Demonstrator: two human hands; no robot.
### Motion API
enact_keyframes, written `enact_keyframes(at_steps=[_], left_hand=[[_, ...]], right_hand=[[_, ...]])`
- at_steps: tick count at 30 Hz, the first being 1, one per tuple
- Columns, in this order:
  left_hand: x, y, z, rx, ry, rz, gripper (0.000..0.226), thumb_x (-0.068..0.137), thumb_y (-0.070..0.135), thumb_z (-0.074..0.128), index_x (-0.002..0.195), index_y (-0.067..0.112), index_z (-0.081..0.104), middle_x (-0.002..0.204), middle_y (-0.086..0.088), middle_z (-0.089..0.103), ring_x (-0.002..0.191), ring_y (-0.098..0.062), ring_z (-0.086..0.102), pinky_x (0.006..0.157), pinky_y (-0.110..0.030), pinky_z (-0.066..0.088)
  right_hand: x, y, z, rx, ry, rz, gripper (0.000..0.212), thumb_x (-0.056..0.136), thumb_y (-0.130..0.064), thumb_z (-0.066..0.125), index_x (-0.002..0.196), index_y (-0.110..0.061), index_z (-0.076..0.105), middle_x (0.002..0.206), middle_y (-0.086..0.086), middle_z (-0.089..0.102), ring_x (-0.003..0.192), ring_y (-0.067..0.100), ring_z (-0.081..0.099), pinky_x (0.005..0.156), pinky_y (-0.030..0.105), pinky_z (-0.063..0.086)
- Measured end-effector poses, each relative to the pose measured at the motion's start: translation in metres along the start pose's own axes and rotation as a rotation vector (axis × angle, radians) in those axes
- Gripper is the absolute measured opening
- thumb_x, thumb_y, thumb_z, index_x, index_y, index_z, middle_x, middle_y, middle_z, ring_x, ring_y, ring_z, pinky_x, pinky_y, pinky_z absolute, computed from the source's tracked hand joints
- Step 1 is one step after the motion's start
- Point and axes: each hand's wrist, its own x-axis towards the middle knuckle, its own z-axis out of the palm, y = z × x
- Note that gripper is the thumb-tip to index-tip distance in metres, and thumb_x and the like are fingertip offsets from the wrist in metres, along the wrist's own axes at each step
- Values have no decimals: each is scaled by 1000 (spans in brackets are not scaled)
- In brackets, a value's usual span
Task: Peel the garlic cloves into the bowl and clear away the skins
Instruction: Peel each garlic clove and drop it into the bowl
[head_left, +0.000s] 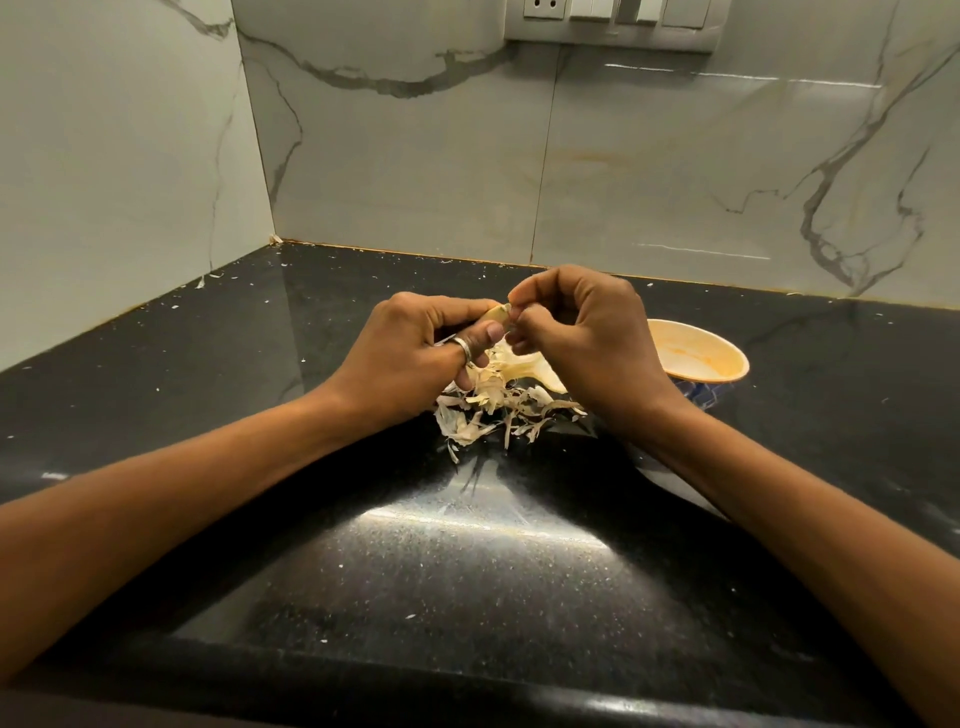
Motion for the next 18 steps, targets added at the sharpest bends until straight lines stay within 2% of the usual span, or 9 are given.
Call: enact_keyframes(at_steps=[4,9,14,18], left_hand=[[-1,-2,1,-38,-4,-39,25,95,19,69,120,20,72,85,-10,73,69,-37,69,58,-34,59],[0,-3,0,-24,-15,-45,29,95,20,69,123,17,71,88,-7,75,71,-38,69,56,-31,58],[-1,0,0,-4,-23,-32,31,94,21,68,125,14,70,88,-9,74,71,-35,69,55,-29,57],[-2,1,-1,8,-21,-29,31,94,22,68,124,14,71,82,-7,73,67,-35,68,54,-30,57]], right_hand=[[1,1,-4,-108,19,-48,15,95,-8,62,97,-18,74,83,-3,73,70,16,69,70,45,60],[-2,-2,-9,-164,1,-121,9,98,-19,67,101,-14,74,79,-10,69,68,9,65,67,41,58],[-4,-4,-10,-187,-52,-161,12,96,-15,68,106,-12,75,87,-4,72,78,12,68,72,39,59],[-4,-3,-10,-225,-80,-218,11,94,-12,70,102,-10,77,85,-4,71,77,9,68,72,35,59]])
